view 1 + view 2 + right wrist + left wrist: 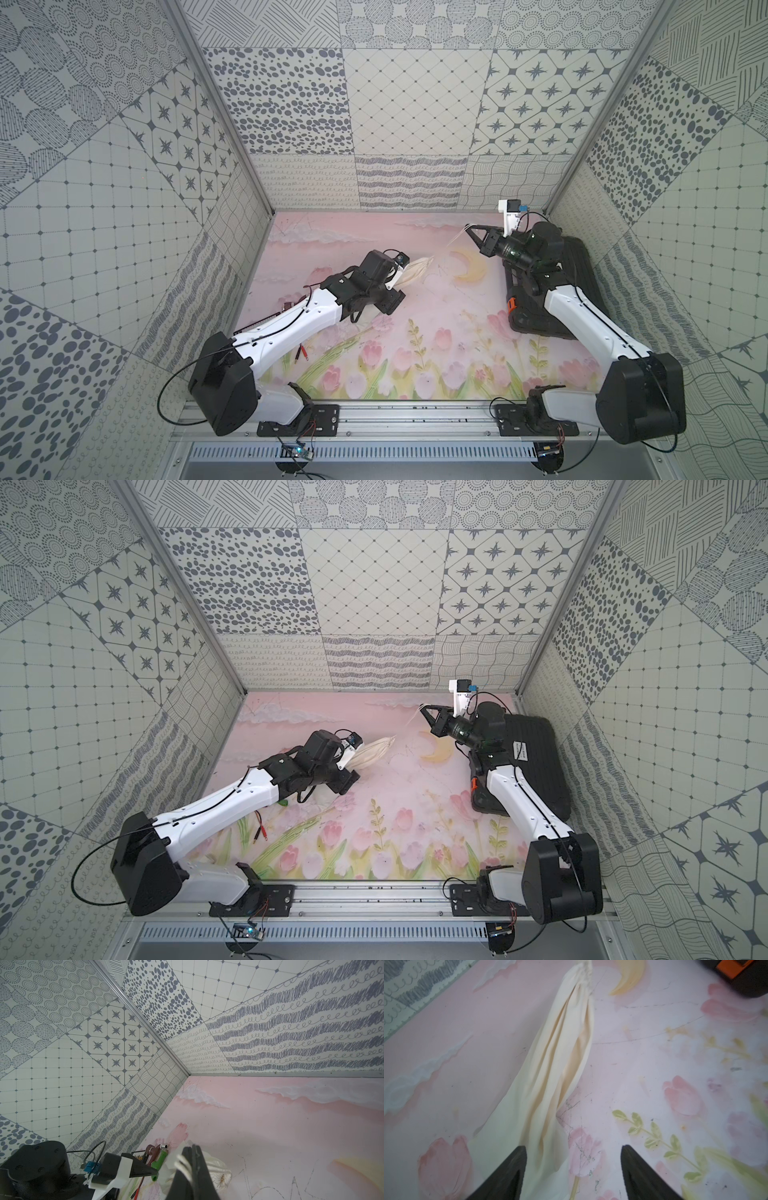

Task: Close the soil bag
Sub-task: Frap the soil bag at the center of the board.

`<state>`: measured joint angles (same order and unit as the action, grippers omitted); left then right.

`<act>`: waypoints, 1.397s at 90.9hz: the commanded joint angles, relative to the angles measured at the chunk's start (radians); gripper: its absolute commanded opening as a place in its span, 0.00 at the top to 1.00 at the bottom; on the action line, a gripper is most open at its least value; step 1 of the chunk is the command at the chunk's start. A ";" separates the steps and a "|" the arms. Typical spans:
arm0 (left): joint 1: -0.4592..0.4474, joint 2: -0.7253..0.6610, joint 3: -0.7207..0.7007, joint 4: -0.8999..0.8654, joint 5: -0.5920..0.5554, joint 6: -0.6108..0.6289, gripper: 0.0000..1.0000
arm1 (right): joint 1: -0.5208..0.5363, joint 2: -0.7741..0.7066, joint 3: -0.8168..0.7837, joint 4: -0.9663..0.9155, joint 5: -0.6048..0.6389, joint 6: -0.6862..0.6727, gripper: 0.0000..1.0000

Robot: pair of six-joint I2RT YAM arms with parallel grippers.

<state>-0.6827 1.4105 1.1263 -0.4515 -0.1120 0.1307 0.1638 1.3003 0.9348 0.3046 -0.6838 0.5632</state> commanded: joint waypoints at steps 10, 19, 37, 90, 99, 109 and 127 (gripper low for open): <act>-0.040 0.190 0.181 0.233 0.276 0.016 0.25 | 0.014 -0.067 0.018 0.021 -0.024 -0.041 1.00; -0.041 0.261 0.244 0.282 0.282 0.016 0.28 | 0.015 -0.095 0.021 -0.011 -0.032 -0.055 1.00; 0.013 0.354 0.334 0.348 0.360 -0.010 0.34 | 0.016 -0.153 0.012 -0.033 -0.042 -0.054 1.00; 0.054 0.138 0.115 0.510 0.455 0.031 0.37 | 0.016 -0.169 0.030 -0.038 -0.053 -0.056 1.00; 0.064 0.176 0.168 0.467 0.456 0.031 0.37 | 0.016 -0.163 0.032 -0.029 -0.061 -0.048 1.00; 0.064 0.251 0.245 0.432 0.466 0.031 0.39 | 0.016 -0.171 0.036 -0.038 -0.062 -0.051 1.00; 0.073 0.386 0.378 0.367 0.448 0.061 0.43 | 0.016 -0.186 0.045 -0.061 -0.063 -0.061 1.00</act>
<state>-0.6212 1.7134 1.4048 -0.0502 0.3111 0.1520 0.1757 1.1446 0.9405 0.2195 -0.7338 0.5198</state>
